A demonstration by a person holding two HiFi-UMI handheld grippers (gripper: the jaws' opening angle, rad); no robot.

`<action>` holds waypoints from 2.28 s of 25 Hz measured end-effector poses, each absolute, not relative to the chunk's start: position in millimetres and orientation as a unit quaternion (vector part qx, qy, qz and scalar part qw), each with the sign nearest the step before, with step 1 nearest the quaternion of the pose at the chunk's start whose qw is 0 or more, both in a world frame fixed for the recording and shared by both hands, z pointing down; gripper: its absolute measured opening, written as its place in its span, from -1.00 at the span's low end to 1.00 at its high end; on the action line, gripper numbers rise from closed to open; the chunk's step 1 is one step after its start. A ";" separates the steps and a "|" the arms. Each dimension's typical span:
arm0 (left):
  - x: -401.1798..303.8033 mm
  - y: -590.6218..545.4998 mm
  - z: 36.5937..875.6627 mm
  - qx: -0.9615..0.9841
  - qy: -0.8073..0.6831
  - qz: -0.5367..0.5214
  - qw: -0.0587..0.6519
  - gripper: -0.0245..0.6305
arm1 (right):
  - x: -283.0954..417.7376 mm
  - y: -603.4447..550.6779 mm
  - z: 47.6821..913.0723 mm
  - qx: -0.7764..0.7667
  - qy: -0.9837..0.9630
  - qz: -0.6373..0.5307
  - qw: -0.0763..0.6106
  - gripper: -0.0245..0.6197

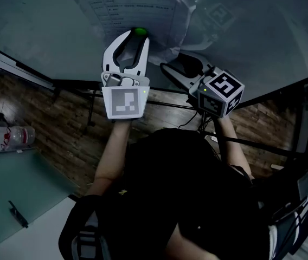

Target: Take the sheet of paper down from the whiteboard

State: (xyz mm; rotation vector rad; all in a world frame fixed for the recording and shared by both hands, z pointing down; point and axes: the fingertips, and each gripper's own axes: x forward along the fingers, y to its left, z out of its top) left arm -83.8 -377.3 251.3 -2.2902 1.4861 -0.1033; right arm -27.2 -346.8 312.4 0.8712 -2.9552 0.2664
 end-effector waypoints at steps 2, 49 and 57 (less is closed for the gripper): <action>-84.0 -377.4 251.6 -0.821 0.533 -0.037 0.203 -0.50 | -30.1 -348.1 310.8 0.277 -0.957 0.091 0.015 -0.32; -93.7 -362.8 258.9 -0.827 0.528 -0.048 0.190 -0.50 | -39.5 -357.8 299.7 0.270 -0.961 0.062 -0.014 -0.93; -101.1 -355.5 264.9 -0.836 0.523 -0.041 0.160 -0.50 | -35.1 -361.7 299.4 0.272 -0.959 0.074 -0.015 -0.93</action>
